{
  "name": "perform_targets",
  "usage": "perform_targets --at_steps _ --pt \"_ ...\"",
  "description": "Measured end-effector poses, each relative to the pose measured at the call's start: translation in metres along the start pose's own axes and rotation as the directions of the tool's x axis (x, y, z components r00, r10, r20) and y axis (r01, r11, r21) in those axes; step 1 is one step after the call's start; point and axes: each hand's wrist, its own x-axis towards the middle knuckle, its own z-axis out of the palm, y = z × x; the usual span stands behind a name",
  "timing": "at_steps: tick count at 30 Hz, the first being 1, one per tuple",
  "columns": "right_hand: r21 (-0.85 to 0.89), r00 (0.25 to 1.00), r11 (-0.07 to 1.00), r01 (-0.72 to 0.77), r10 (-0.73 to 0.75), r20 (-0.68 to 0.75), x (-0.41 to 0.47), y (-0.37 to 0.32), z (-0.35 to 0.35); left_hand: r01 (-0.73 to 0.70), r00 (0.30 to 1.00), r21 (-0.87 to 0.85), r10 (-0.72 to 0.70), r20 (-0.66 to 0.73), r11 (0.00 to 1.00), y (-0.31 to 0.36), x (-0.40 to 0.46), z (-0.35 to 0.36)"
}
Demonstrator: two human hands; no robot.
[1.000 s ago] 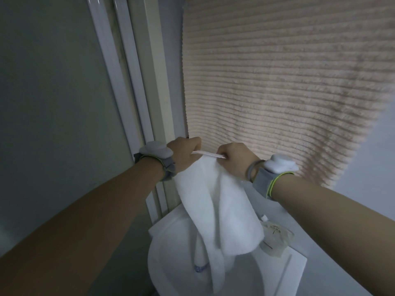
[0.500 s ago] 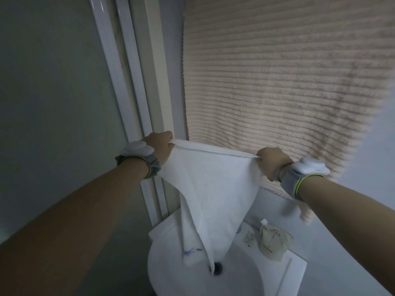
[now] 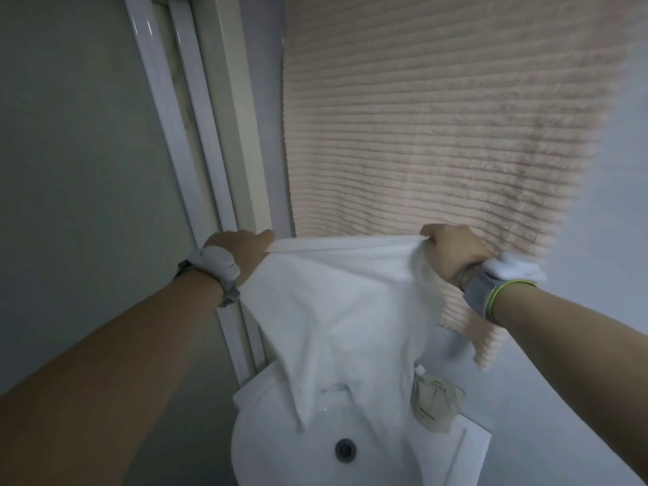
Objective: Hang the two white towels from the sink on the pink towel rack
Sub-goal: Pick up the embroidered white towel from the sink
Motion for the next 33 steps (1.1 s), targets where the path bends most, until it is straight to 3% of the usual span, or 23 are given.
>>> perform_targets --at_steps 2,10,14,18,20,27,29,33 --pt "-0.008 0.997 1.0 -0.03 0.03 0.075 -0.002 0.01 0.002 -0.026 1.0 0.029 0.026 0.0 0.999 0.004 0.003 0.004" --pt "0.048 0.997 0.999 -0.022 0.026 -0.07 0.011 0.018 -0.034 0.032 0.989 0.006 -0.031 -0.142 0.999 0.016 0.019 -0.015" --pt "0.092 0.951 0.995 0.033 -0.003 -0.309 0.006 0.021 -0.047 0.056 0.935 -0.04 -0.066 -0.349 0.998 0.021 0.018 -0.019" --pt "0.007 0.997 0.999 -0.036 0.036 -0.071 -0.005 0.033 -0.039 0.102 0.977 -0.062 -0.112 -0.179 0.993 0.036 0.012 -0.012" --pt "0.034 0.993 0.997 -0.066 0.069 -0.094 -0.006 0.037 -0.043 0.076 0.98 -0.018 -0.078 -0.181 0.997 0.042 0.013 -0.011" --pt "0.213 0.975 0.969 -0.123 0.159 -0.157 -0.021 0.04 -0.067 0.072 0.934 -0.231 -0.147 -0.326 0.97 0.059 0.019 -0.038" --pt "0.32 0.96 0.931 -0.176 0.234 -0.153 -0.026 0.035 -0.072 0.093 0.93 -0.347 -0.206 -0.304 0.933 0.065 0.024 -0.041" --pt "0.56 0.912 0.777 -0.288 0.401 -0.087 -0.036 0.015 -0.084 0.13 0.878 -0.697 -0.408 -0.249 0.705 0.085 0.038 -0.055"
